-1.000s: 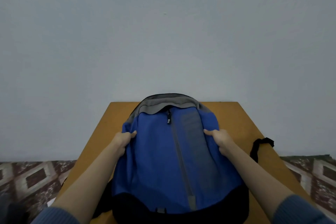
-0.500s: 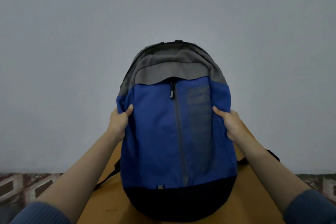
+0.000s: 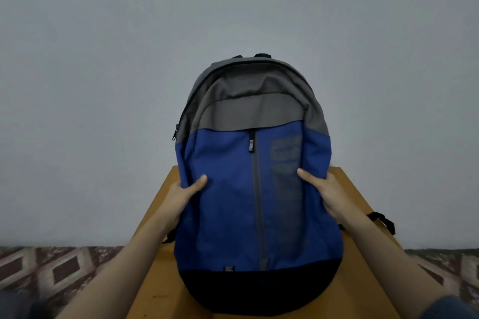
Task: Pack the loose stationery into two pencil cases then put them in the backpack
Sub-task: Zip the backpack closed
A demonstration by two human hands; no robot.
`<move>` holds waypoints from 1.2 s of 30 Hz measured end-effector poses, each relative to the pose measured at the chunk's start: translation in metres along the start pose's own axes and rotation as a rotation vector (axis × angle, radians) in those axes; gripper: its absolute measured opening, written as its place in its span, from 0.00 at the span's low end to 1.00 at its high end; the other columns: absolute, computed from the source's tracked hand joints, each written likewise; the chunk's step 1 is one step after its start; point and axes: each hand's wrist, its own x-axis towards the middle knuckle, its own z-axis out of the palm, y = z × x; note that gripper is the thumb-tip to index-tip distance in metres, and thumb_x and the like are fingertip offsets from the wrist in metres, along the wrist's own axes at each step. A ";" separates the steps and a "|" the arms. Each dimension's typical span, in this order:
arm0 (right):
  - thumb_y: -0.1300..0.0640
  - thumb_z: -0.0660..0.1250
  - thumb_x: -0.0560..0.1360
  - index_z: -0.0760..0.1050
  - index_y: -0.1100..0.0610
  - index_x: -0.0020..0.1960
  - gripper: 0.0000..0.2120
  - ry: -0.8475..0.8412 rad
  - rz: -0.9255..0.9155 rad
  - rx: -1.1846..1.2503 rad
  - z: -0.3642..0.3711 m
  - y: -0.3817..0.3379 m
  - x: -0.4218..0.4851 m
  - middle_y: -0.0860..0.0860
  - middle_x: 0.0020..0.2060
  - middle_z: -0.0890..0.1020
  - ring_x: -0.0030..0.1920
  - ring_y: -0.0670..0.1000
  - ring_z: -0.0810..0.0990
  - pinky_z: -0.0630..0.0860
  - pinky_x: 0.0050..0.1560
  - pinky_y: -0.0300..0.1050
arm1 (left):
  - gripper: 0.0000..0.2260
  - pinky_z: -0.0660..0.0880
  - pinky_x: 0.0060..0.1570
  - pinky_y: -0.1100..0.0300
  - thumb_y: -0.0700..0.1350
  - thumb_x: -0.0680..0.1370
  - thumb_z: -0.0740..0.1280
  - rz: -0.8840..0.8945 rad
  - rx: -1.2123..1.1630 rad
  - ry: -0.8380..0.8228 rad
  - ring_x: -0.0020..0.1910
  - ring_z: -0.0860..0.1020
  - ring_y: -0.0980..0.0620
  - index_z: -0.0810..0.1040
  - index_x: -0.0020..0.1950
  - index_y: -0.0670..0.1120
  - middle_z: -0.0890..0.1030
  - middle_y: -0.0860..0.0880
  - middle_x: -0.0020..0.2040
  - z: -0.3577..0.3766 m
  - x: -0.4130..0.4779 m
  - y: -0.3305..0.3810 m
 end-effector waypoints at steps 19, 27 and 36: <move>0.63 0.77 0.65 0.76 0.53 0.55 0.20 0.027 -0.155 -0.260 0.020 0.003 0.077 0.48 0.51 0.82 0.51 0.47 0.81 0.79 0.50 0.41 | 0.34 0.77 0.56 0.51 0.51 0.57 0.81 0.063 0.151 -0.061 0.55 0.80 0.50 0.74 0.60 0.52 0.81 0.52 0.57 0.002 0.077 0.012; 0.65 0.75 0.66 0.74 0.57 0.62 0.26 -0.004 -0.320 -0.218 0.033 -0.019 0.206 0.48 0.53 0.82 0.52 0.44 0.81 0.79 0.48 0.36 | 0.21 0.76 0.45 0.64 0.40 0.69 0.74 0.191 0.211 -0.081 0.52 0.79 0.57 0.72 0.58 0.53 0.80 0.56 0.55 -0.002 0.195 0.061; 0.63 0.76 0.65 0.74 0.59 0.63 0.27 0.000 -0.226 -0.210 0.028 0.050 0.259 0.52 0.56 0.82 0.55 0.49 0.81 0.78 0.54 0.45 | 0.26 0.78 0.37 0.68 0.53 0.62 0.77 0.107 0.215 -0.088 0.44 0.83 0.58 0.75 0.57 0.51 0.83 0.56 0.49 -0.030 0.244 0.004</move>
